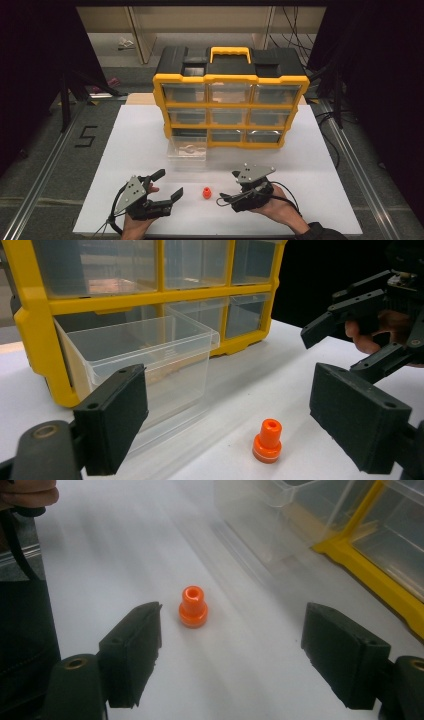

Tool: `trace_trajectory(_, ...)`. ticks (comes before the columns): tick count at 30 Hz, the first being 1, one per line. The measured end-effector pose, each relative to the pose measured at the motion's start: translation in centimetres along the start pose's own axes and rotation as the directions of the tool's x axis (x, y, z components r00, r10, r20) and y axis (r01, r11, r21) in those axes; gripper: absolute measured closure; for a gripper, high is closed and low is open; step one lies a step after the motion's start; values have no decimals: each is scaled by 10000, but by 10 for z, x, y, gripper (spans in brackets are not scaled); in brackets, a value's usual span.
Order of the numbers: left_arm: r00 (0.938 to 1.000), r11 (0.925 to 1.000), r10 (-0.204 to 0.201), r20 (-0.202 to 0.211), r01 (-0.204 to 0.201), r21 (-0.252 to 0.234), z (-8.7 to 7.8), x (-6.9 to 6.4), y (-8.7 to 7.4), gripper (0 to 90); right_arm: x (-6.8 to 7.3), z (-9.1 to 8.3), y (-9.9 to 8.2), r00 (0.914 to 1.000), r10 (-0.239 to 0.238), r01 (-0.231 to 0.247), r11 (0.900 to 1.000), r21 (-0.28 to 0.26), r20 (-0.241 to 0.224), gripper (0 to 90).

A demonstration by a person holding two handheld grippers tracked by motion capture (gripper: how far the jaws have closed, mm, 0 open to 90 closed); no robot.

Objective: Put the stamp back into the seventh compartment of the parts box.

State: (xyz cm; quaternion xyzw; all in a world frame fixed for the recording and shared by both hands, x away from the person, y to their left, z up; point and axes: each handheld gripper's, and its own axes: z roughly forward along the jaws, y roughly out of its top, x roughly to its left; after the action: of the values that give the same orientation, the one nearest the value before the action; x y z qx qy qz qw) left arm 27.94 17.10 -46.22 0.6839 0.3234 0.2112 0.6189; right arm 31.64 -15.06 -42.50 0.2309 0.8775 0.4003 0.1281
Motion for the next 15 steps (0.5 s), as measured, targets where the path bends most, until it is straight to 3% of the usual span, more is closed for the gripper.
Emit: trace_trajectory(15, 10000, 10000, -71, -11, 71, -44, -1, 1, 0, 154, 6, 32, 13, 9984, -439, 471, 9942, 964, -360, 268)
